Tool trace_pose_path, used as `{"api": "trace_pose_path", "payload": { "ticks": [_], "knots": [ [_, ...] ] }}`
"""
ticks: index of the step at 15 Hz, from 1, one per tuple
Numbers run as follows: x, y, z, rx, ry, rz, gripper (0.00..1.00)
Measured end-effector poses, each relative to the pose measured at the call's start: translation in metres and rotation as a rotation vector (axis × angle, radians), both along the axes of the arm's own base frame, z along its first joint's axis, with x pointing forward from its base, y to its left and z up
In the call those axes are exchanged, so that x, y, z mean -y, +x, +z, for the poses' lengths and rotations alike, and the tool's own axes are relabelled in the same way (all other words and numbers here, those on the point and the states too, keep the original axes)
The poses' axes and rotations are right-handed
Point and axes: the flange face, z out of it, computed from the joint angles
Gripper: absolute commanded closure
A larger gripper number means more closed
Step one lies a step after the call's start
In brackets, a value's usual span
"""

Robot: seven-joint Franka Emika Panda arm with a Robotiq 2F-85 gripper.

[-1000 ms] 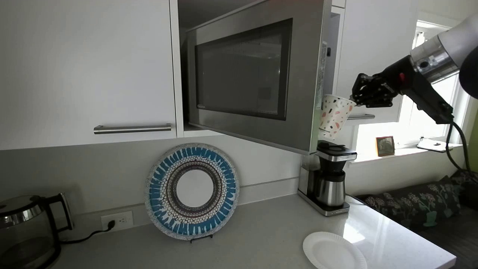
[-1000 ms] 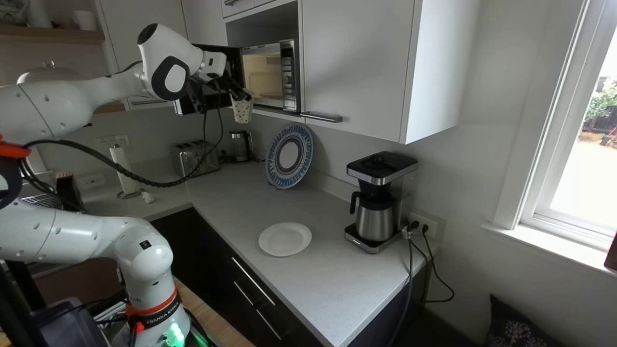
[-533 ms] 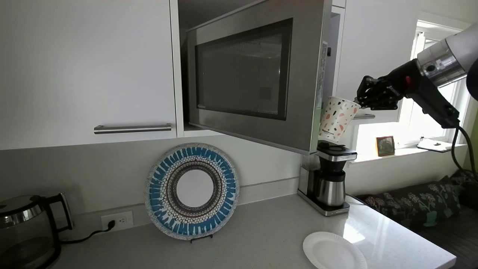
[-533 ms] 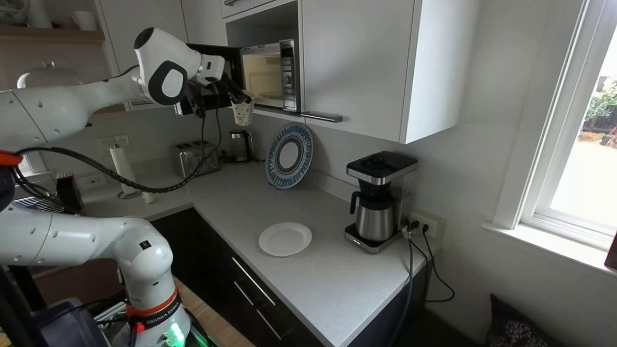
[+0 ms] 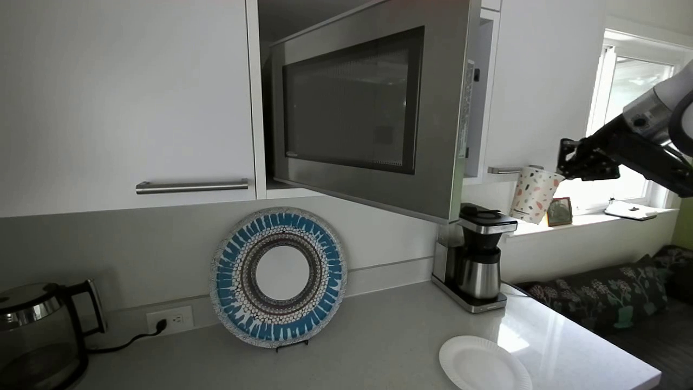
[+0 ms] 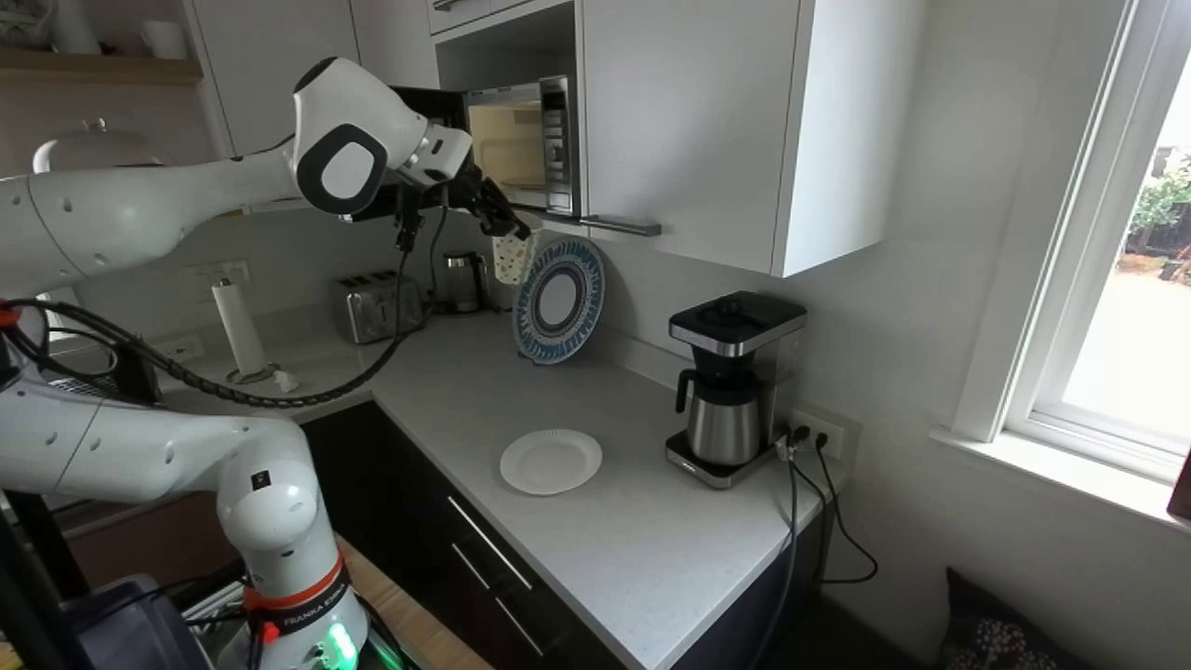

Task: Remove the styrofoam cup from the microwave and put it on the right in front of the coffee maker and then close the door of the microwave

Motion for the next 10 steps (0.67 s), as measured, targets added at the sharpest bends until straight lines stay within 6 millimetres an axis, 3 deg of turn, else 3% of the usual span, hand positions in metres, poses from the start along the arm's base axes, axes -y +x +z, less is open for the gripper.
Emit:
{"api": "trace_pose_path", "payload": {
  "ticks": [2,4,10],
  "knots": [
    [0.05,-0.013,-0.015,-0.031,-0.001,-0.113,0.99],
    [0.086,-0.02,-0.03,-0.057,-0.024,-0.21,0.99],
    [0.143,0.001,-0.102,-0.149,-0.155,-0.309,0.96]
  ]
}}
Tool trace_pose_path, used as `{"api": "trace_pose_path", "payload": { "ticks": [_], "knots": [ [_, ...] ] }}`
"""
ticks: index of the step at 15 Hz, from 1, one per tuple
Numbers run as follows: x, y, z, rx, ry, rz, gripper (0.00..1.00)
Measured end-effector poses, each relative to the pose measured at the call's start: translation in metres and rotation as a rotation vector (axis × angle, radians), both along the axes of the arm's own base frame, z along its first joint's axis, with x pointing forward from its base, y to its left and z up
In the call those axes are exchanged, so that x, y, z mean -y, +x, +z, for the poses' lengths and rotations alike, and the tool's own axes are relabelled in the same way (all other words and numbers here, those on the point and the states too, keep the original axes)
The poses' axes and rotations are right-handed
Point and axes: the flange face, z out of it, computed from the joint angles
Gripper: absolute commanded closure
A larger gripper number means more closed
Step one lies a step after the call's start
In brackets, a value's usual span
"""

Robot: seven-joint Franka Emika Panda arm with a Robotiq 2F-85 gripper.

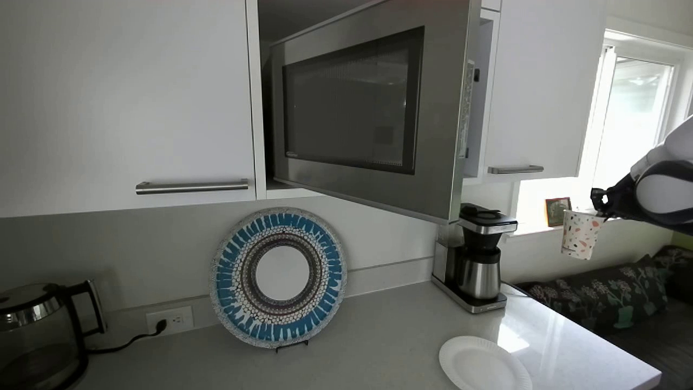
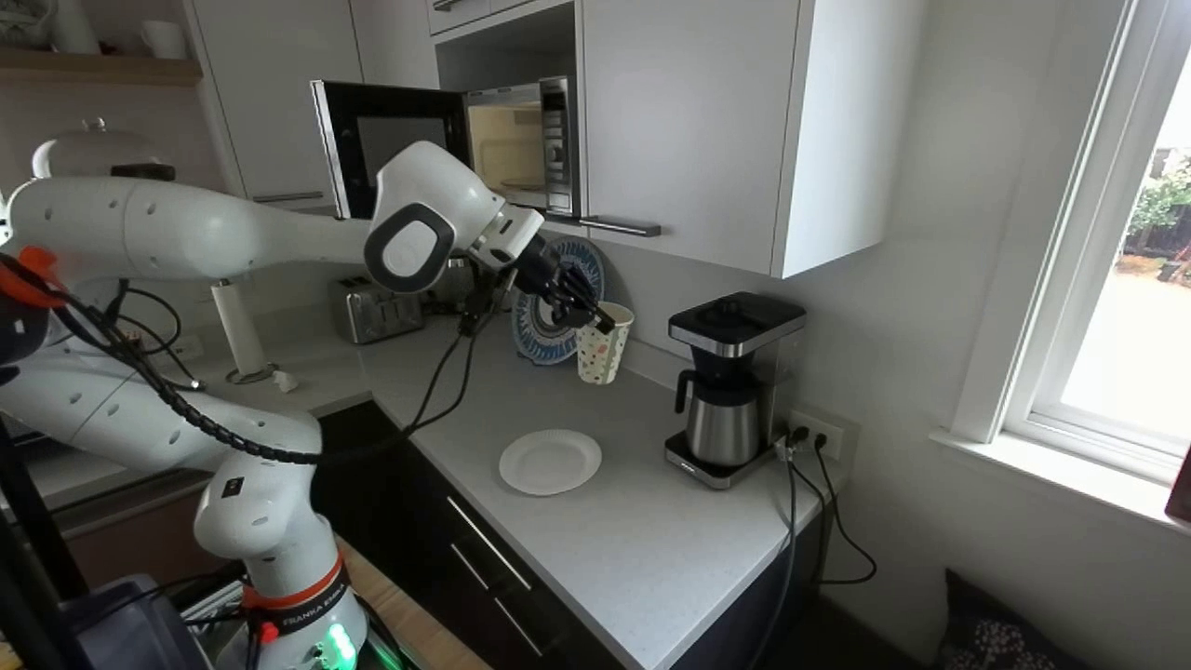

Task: Remove the styrofoam cup from the microwave and put it on the right in front of the coffee maker and then close the door of the microwave

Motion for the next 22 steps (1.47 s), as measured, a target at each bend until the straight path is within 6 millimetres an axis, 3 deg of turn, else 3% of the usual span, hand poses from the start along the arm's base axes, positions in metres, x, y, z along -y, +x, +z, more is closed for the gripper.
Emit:
{"api": "trace_pose_path", "payload": {
  "ticks": [3,12,14,17,22],
  "knots": [
    [0.012,0.007,-0.025,-0.02,0.003,-0.001,0.96],
    [0.011,0.007,-0.023,-0.018,-0.002,0.0,0.99],
    [0.013,0.011,-0.03,-0.03,-0.004,-0.003,0.99],
    [0.026,0.022,-0.062,-0.053,0.01,-0.007,0.99],
    [0.046,0.043,-0.136,-0.1,0.018,0.041,0.99]
  ]
}}
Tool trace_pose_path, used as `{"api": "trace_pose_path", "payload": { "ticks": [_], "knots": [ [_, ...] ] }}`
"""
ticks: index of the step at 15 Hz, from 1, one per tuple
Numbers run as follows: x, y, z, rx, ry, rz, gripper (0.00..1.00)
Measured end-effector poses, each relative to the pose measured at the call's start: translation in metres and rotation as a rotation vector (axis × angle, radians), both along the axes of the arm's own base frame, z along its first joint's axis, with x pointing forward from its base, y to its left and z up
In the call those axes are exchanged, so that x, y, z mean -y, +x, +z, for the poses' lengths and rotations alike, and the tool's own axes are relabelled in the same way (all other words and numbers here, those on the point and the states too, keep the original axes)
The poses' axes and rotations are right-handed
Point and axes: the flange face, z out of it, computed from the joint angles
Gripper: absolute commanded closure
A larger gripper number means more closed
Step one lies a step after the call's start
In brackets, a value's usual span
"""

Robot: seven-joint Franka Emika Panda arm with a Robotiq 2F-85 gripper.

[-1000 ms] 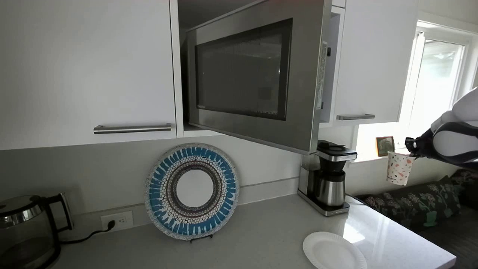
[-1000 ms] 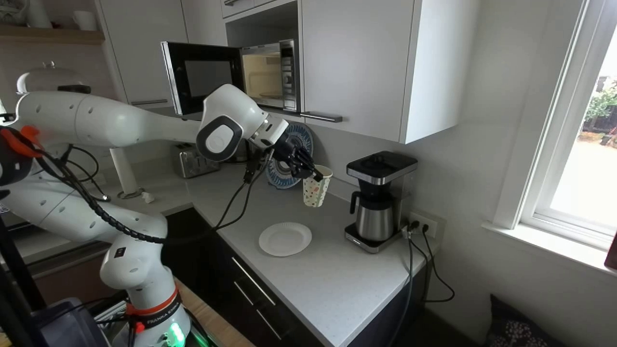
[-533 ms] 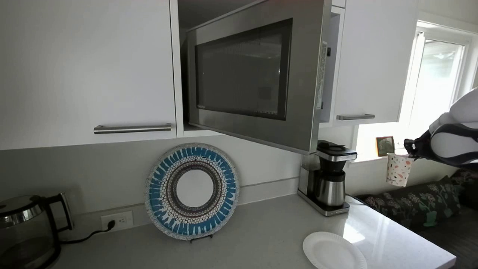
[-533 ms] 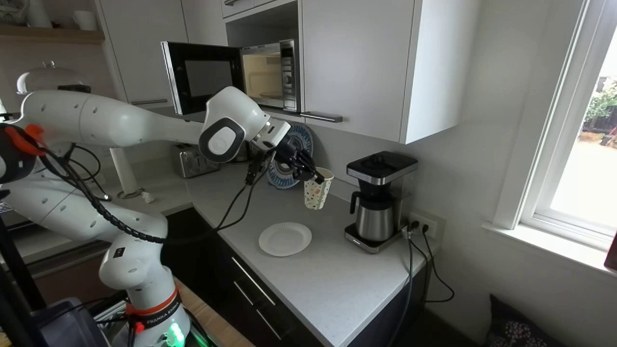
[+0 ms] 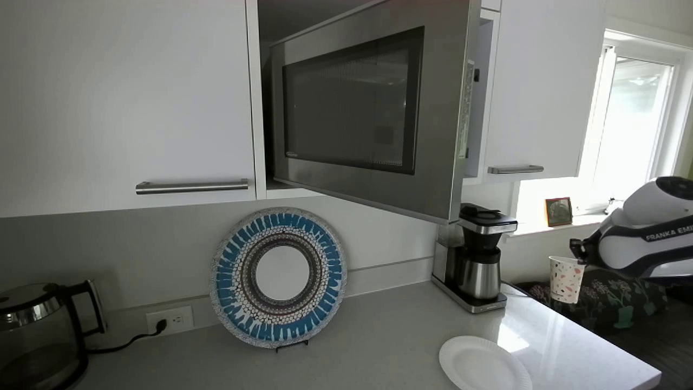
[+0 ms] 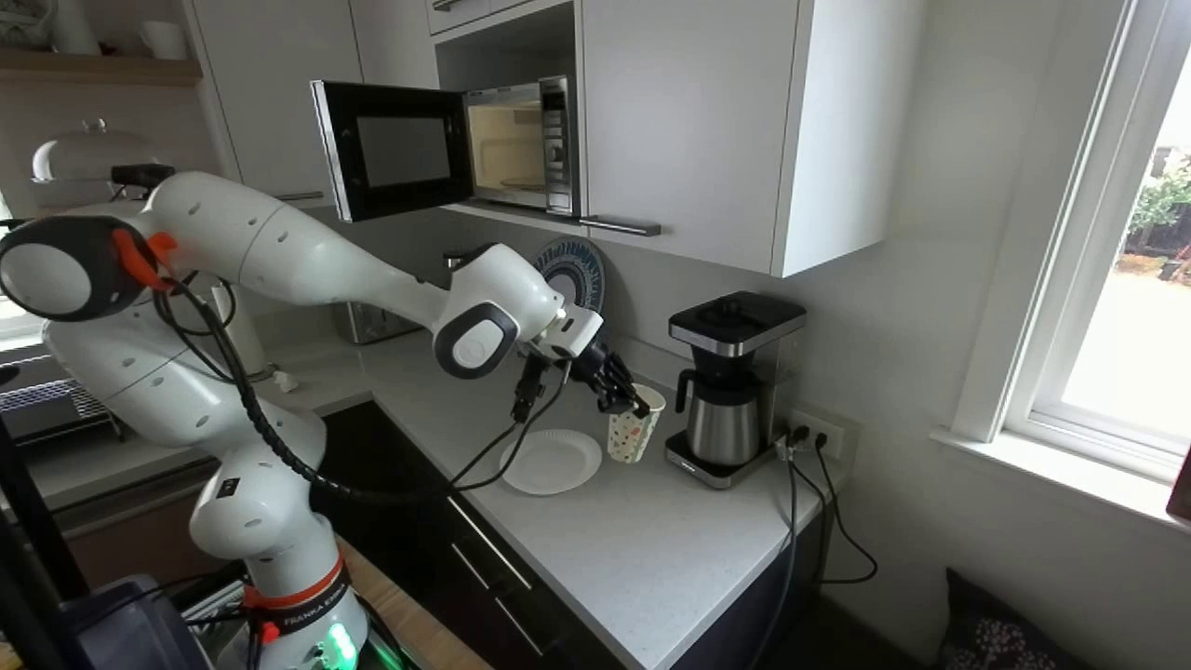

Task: Remove the styrofoam cup from the microwave and put it on the right in front of the coffee maker and then close the door of the microwave

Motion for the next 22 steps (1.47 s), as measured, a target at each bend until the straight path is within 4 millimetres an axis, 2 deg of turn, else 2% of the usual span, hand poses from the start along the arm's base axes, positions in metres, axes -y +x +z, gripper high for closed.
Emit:
{"api": "trace_pose_path", "payload": {
  "ticks": [5,10,15,21,22],
  "knots": [
    [0.017,0.009,-0.071,-0.023,0.018,-0.008,0.99],
    [0.031,0.014,-0.119,-0.016,0.021,-0.014,0.99],
    [0.034,0.017,-0.14,-0.011,0.016,0.005,0.99],
    [0.032,0.021,-0.146,-0.036,0.006,0.043,0.99],
    [0.033,0.021,-0.147,-0.04,0.004,0.047,0.71]
  ]
}}
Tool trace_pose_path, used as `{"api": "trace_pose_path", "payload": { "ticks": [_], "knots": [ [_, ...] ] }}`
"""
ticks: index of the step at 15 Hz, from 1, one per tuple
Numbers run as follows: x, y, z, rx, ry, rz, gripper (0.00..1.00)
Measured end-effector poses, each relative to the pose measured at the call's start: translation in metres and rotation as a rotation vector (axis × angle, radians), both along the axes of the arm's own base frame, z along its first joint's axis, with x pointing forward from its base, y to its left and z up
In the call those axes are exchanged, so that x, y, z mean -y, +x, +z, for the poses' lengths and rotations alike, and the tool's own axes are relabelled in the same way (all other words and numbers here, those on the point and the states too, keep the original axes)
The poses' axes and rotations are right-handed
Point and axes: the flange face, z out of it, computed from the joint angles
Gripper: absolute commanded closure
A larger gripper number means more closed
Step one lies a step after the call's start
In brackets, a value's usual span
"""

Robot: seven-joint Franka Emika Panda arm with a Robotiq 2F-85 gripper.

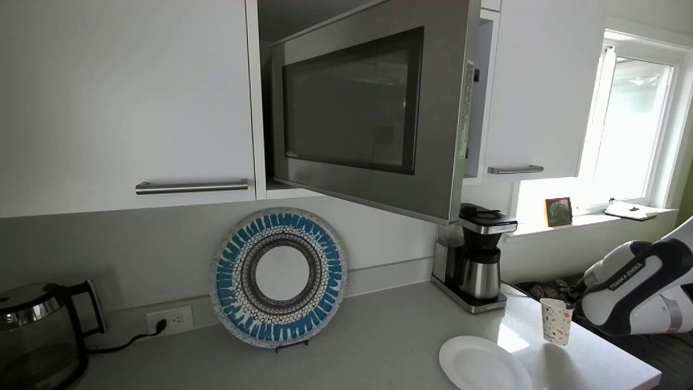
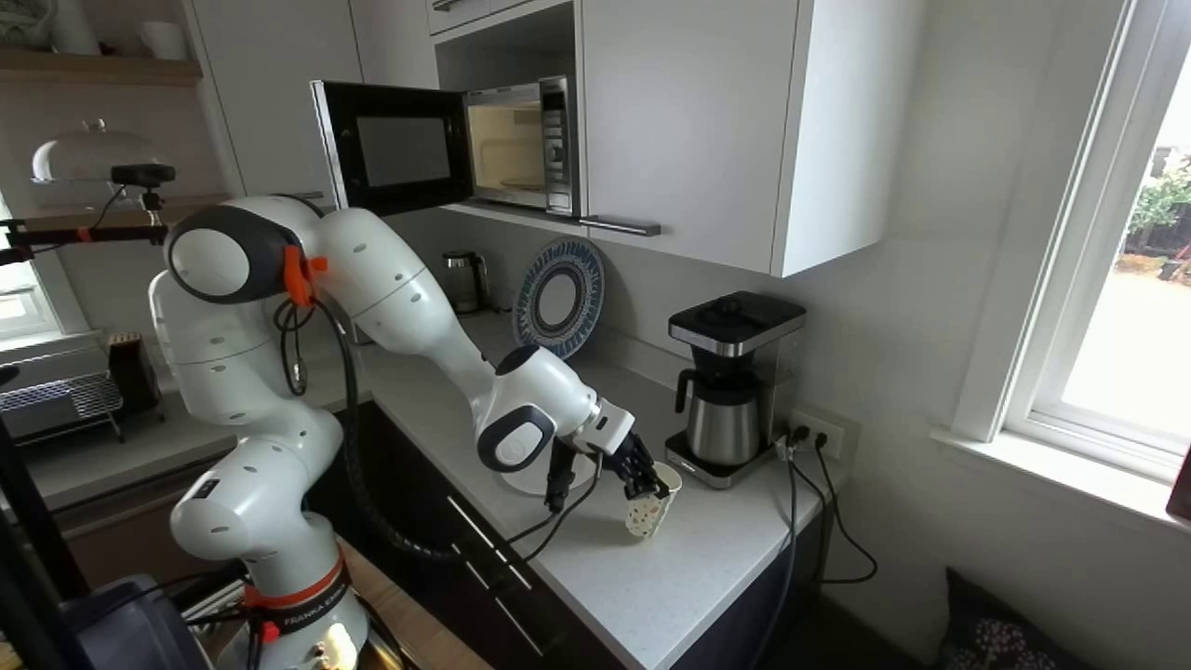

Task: Remove the styrofoam cup from the microwave and put it on the right in front of the coffee maker and then close the door of the microwave

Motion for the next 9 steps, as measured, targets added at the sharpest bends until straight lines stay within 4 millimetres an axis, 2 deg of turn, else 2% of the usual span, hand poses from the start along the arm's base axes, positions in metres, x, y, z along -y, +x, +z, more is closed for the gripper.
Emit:
{"api": "trace_pose_path", "payload": {
  "ticks": [1,9],
  "knots": [
    [0.0003,0.0,-0.0006,-0.003,-0.001,0.003,0.7],
    [0.0041,-0.0002,0.001,-0.008,-0.014,0.012,0.12]
  ]
}}
